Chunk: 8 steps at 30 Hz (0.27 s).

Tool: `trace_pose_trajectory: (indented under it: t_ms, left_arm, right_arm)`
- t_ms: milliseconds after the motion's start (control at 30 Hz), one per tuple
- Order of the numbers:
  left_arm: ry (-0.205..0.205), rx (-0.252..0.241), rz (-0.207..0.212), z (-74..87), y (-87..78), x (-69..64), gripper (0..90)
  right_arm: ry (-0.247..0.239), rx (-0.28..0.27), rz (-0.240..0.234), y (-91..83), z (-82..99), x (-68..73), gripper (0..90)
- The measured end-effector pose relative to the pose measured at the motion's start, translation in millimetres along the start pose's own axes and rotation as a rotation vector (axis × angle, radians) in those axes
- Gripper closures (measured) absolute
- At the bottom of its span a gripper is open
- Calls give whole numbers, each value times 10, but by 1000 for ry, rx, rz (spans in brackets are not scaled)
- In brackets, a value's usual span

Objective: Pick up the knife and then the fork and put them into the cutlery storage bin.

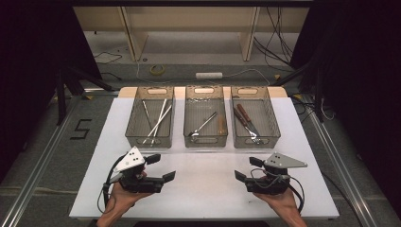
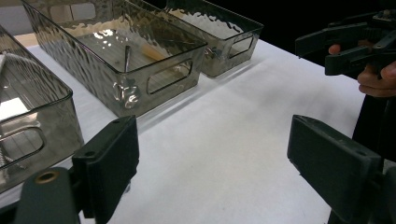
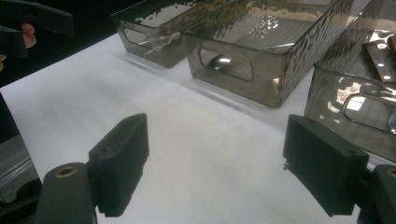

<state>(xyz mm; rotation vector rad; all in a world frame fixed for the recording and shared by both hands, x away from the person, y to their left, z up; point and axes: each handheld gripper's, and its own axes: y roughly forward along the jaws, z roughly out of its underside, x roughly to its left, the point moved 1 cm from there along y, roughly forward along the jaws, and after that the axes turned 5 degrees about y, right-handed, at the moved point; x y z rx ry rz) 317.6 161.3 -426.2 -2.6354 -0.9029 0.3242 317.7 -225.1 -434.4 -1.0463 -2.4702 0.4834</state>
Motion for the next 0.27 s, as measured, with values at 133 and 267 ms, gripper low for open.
trace_pose_trajectory:
  t_ms: [133, 267]
  left_arm:
    - [1, 1, 0, 0, 1, 0, 161]
    - [2, 2, 0, 0, 1, 1, 162]
  right_arm:
    - [-1, 1, 1, 0, -1, 0, 233]
    - [-2, 1, 2, 0, -2, 0, 231]
